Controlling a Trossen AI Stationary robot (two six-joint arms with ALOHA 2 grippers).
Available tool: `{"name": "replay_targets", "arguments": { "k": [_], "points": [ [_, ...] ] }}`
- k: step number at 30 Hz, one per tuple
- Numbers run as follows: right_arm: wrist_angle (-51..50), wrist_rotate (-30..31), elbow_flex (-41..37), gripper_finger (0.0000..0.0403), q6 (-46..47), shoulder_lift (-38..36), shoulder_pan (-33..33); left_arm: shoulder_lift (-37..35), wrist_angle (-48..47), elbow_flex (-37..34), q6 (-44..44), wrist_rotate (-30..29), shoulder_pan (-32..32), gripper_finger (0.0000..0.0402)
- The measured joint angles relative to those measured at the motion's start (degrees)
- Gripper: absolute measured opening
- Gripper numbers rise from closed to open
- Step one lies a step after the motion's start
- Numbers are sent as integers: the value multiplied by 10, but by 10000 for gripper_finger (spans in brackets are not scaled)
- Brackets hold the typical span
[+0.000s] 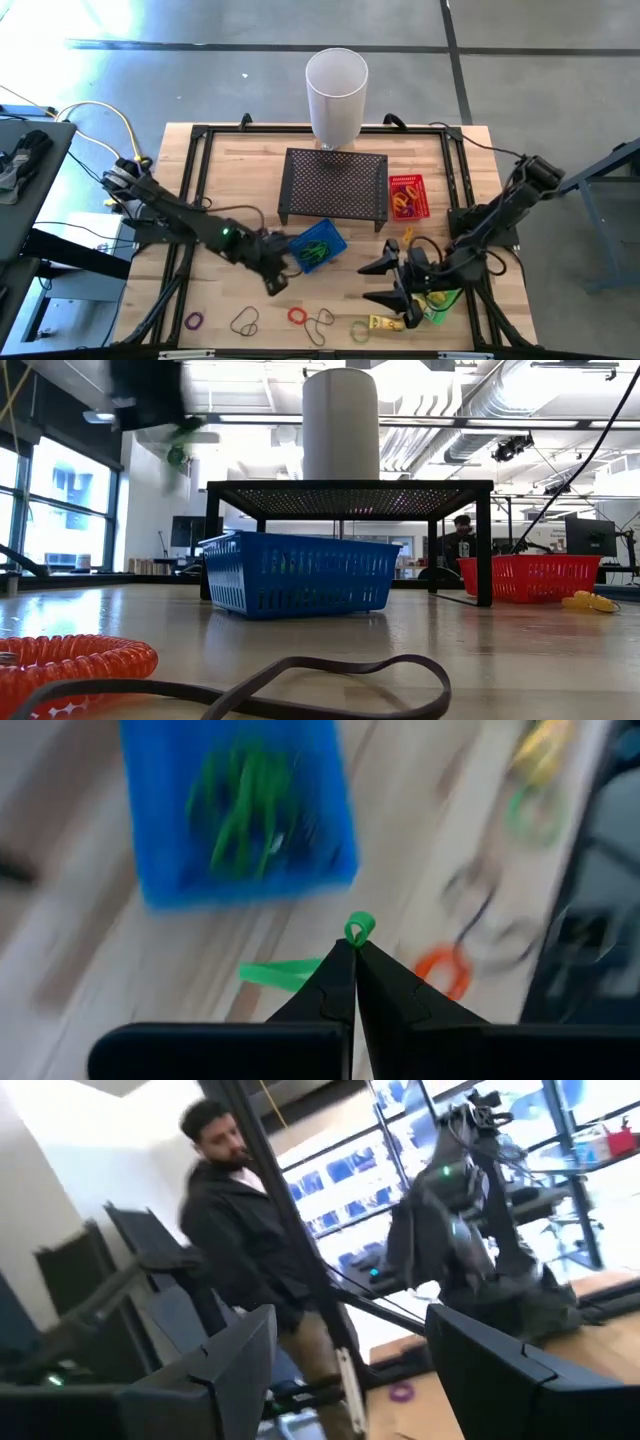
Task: Pick & Place Office Desk Supplies
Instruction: Put the green rubber band into the blue bin
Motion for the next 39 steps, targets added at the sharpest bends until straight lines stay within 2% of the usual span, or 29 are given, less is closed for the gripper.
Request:
{"name": "replay_targets", "arguments": {
  "k": [5,9,14,28,36,39],
  "points": [
    [-70,24,0,246,2,-31,11,3,119,5,64,-3,50,0],
    [-97,25,0,246,5,-36,11,12,149,5,90,-12,87,0],
    [-121,24,0,247,5,-37,11,39,151,5,91,-2,114,0],
    [-179,17,0,247,16,-38,5,139,135,5,67,47,116,0],
    [-246,3,0,247,20,-74,1,136,137,5,63,44,114,2],
    [-261,2,0,247,20,-83,1,136,135,5,28,44,113,17]
  ]
}}
